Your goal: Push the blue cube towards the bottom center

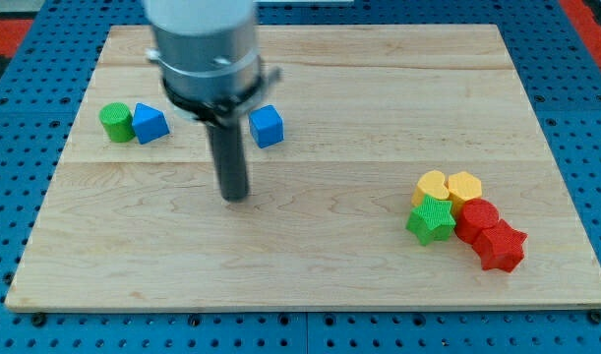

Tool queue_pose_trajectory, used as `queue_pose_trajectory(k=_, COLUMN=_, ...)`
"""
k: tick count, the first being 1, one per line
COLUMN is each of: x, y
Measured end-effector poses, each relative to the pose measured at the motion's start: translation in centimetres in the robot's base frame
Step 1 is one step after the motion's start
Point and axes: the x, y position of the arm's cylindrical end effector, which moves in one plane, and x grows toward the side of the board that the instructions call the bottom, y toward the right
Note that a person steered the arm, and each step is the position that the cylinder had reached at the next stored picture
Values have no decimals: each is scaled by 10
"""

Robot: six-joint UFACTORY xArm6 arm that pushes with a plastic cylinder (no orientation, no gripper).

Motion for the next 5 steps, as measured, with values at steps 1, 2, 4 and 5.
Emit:
queue_pose_trajectory(k=1, x=-65, y=0)
queue_pose_trajectory(k=2, x=-93, y=6)
queue_pose_trajectory(k=4, x=-34, y=114)
queue_pose_trajectory(k=5, x=-8, y=155)
